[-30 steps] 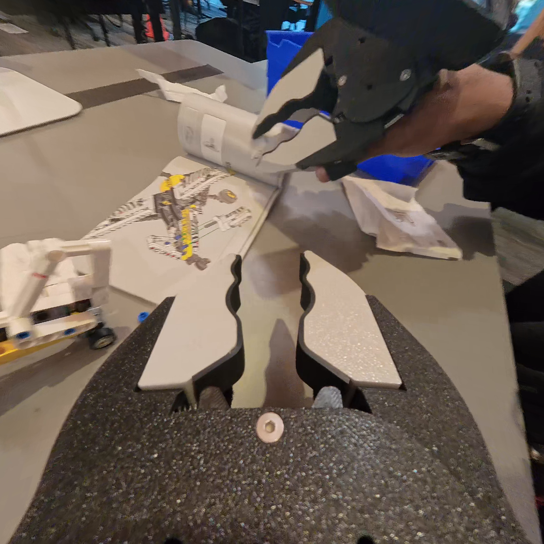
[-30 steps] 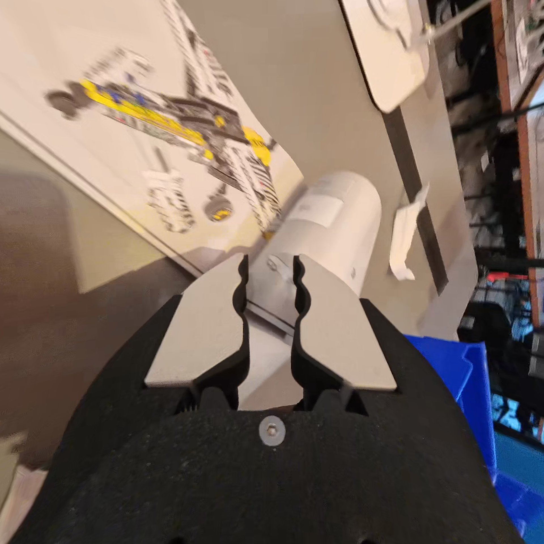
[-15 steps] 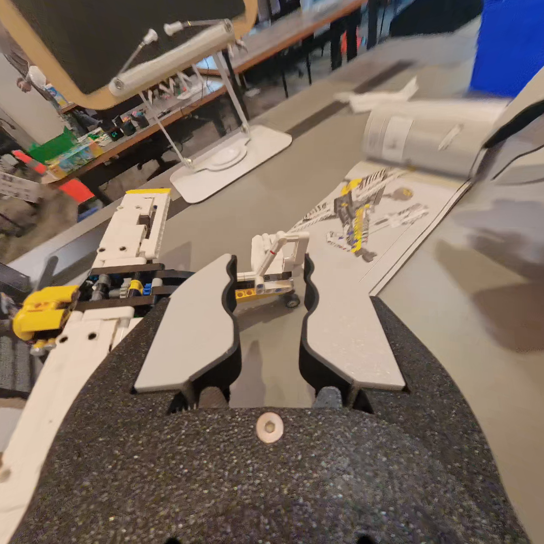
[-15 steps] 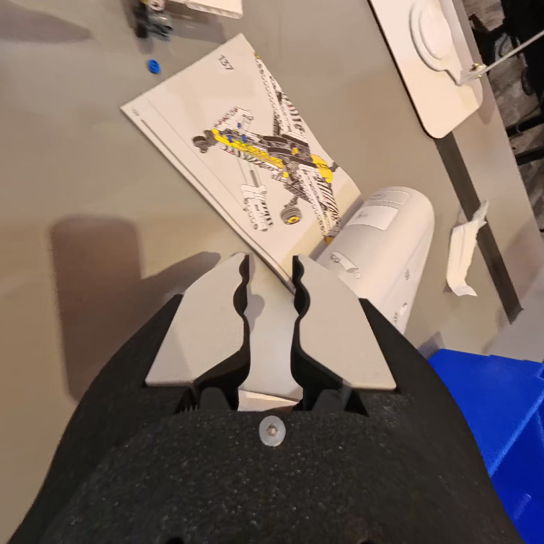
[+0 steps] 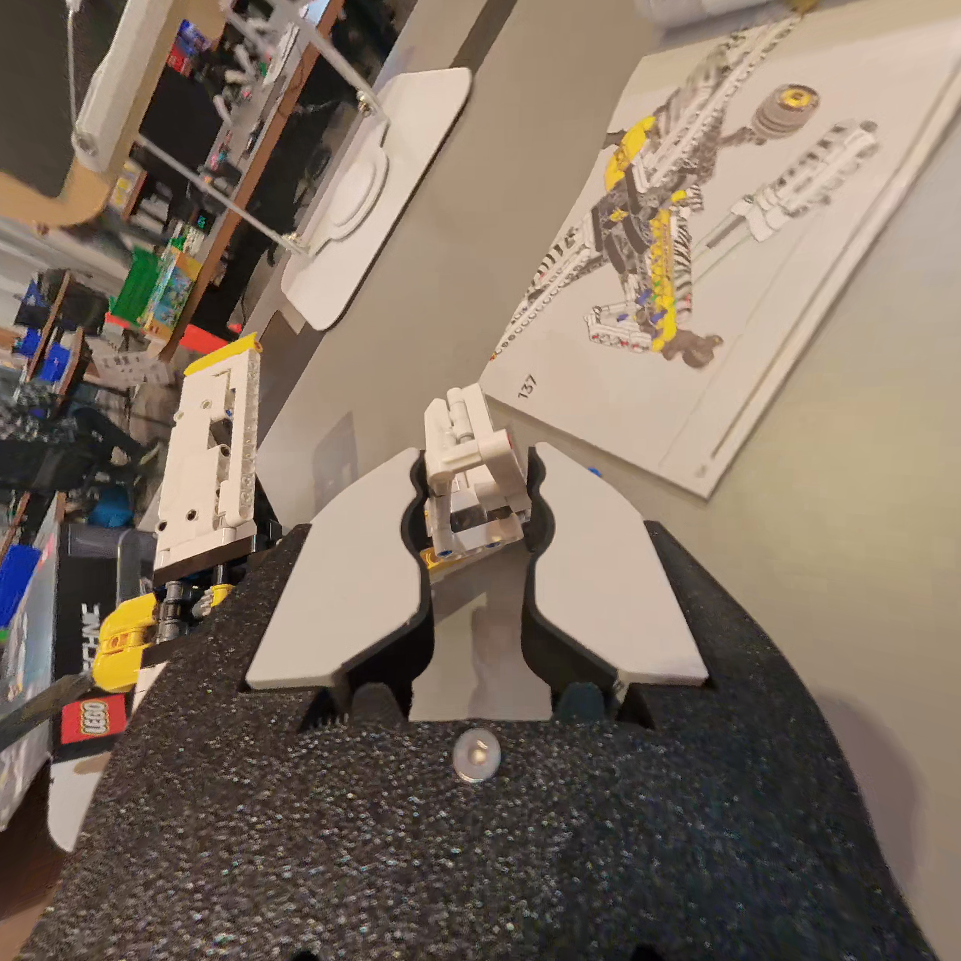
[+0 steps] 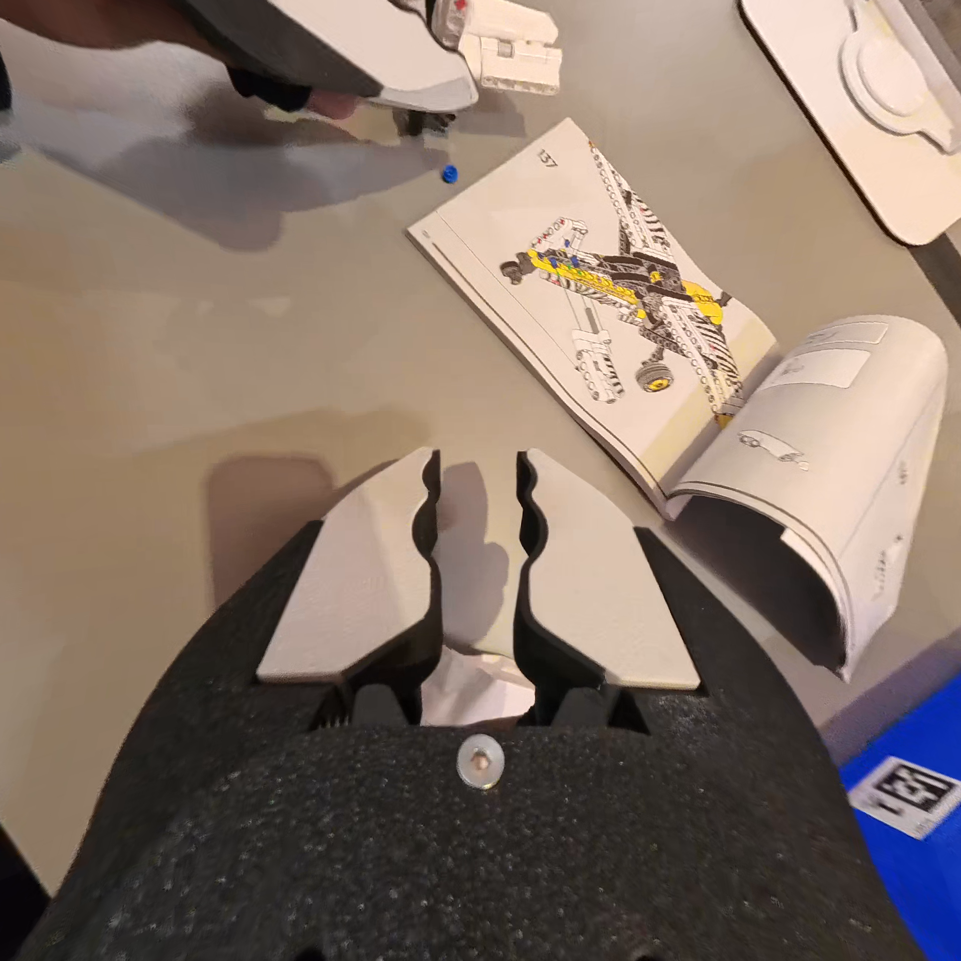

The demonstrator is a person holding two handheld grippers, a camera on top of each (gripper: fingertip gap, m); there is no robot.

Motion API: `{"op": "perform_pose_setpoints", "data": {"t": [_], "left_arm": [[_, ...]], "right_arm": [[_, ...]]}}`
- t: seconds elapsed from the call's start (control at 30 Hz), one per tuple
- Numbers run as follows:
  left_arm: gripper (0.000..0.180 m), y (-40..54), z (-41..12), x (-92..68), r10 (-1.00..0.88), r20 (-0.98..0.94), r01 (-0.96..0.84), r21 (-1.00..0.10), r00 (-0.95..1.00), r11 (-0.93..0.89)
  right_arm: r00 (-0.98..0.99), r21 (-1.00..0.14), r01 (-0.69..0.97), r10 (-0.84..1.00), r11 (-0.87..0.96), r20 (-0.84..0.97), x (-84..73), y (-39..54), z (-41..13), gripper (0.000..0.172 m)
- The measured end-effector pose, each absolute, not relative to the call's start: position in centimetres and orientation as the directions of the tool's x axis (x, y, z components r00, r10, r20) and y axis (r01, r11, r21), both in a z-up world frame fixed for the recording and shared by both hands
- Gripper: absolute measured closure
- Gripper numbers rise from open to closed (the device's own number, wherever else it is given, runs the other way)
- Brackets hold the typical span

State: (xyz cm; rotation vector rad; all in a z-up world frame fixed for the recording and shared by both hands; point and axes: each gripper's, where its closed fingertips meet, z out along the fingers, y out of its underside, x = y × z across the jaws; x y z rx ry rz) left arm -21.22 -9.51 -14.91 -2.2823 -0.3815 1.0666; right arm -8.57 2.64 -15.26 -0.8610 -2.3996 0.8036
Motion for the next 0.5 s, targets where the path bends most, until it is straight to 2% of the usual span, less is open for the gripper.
{"op": "perform_pose_setpoints", "data": {"t": [0.27,0.5], "left_arm": [[0.143,-13.5,-14.8,-15.3,0.242,-0.629,-0.24,-0.581,0.739,-0.778],[0.145,-16.9,-14.4,-10.0,0.138,-0.543,-0.333,-0.675,0.828,-0.659]], "right_arm": [[-0.783,-0.696,0.353,0.604,0.625,0.145,-8.0,-2.0,-16.0,0.142],[-0.818,-0.749,0.469,0.55,0.468,-0.169,-7.2,-8.7,-16.0,0.135]]}}
